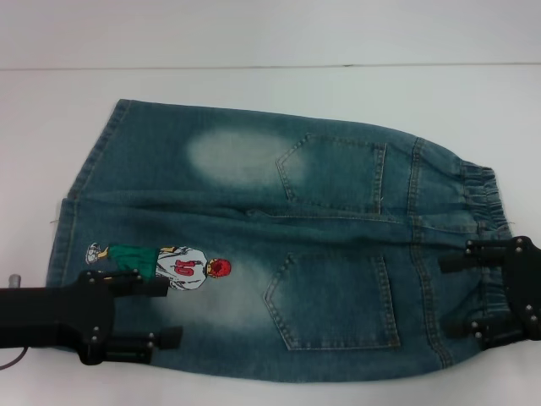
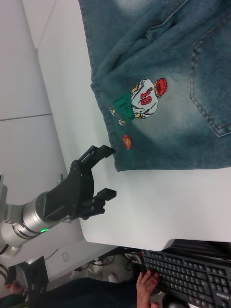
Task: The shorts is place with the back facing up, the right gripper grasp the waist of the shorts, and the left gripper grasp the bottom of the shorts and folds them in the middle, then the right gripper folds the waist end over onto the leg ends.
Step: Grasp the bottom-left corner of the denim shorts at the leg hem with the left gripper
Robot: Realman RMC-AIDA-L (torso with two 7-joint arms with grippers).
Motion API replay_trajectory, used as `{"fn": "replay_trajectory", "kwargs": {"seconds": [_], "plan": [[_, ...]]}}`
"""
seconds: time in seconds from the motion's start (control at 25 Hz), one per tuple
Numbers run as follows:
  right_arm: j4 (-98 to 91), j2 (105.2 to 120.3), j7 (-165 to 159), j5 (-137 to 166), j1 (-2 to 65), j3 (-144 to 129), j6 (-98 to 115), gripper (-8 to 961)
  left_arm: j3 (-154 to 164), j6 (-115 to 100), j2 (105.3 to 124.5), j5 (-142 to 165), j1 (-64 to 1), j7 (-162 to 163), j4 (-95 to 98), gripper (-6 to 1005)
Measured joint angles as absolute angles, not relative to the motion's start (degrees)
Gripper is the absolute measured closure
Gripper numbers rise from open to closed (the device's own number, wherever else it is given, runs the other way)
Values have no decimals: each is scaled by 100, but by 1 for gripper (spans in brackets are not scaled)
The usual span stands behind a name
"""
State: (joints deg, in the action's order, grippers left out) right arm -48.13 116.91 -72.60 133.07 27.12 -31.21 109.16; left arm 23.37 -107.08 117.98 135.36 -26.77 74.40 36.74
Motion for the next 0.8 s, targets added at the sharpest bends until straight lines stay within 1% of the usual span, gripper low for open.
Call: {"fn": "replay_trajectory", "kwargs": {"seconds": [0.8], "plan": [[-4807,11696,-7294,13306,2716,-3120,10785,49,2338,-10670,11804,13535,-2690,7463,3674,158]]}}
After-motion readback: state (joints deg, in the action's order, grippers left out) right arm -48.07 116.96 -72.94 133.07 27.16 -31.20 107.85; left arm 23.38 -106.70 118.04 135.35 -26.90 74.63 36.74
